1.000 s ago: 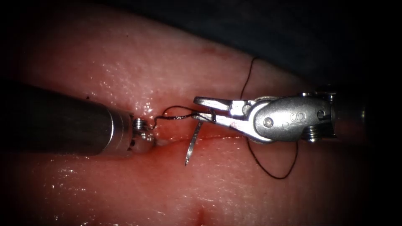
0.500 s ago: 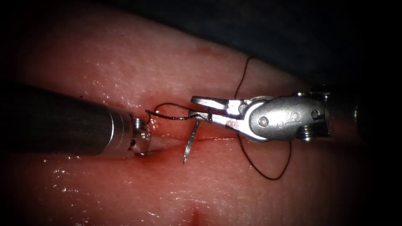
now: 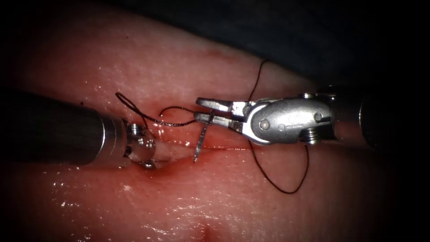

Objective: Wound Closure
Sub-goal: Insert the jaws into the cut and open it, then with the right tool throw the needle through the bottom of the cut while the left gripper apposes.

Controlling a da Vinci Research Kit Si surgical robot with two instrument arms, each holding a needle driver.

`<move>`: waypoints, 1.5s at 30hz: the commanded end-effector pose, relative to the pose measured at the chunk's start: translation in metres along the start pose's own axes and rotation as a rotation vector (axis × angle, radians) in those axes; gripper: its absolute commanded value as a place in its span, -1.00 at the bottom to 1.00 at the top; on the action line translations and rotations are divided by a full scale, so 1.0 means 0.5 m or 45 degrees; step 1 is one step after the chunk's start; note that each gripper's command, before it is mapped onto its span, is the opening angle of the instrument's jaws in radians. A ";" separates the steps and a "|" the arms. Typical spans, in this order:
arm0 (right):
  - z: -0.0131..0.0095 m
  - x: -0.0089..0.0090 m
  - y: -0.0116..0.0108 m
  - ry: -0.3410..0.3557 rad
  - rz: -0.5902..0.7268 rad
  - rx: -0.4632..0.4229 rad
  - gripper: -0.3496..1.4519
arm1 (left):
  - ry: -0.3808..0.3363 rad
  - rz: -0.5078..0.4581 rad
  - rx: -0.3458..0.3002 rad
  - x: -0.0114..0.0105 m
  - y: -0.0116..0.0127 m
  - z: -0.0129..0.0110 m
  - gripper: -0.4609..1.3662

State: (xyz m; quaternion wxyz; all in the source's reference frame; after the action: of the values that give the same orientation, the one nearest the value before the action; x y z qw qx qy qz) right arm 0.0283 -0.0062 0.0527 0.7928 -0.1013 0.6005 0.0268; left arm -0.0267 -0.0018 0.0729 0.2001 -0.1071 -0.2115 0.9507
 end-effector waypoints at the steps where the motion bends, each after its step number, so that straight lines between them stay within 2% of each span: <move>1: 0.0005 -0.0001 0.0002 -0.002 -0.024 -0.013 -1.00 | -0.002 0.007 0.003 0.0000 0.0001 -0.0001 0.64; 13: 0.0016 -0.0015 -0.0010 0.012 -0.065 -0.016 -1.00 | 0.016 -0.005 -0.018 0.0000 0.0001 -0.0004 0.68; 34: 0.0101 -0.0067 -0.0074 0.108 -0.129 -0.052 -1.00 | 0.048 -0.062 0.000 0.0009 -0.0003 -0.0035 0.65; 38: 0.0104 -0.0063 -0.0080 0.109 -0.116 -0.049 -1.00 | 0.049 -0.069 0.001 0.0010 -0.0004 -0.0037 0.63; 45: 0.0100 -0.0019 -0.0069 0.134 -0.076 -0.072 -1.00 | 0.049 -0.069 0.001 0.0011 -0.0006 -0.0036 0.63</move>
State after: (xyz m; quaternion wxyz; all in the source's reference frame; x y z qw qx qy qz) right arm 0.0334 -0.0085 0.0552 0.7574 -0.1415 0.6373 0.0144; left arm -0.0265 -0.0007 0.0714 0.2297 -0.1198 -0.2111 0.9425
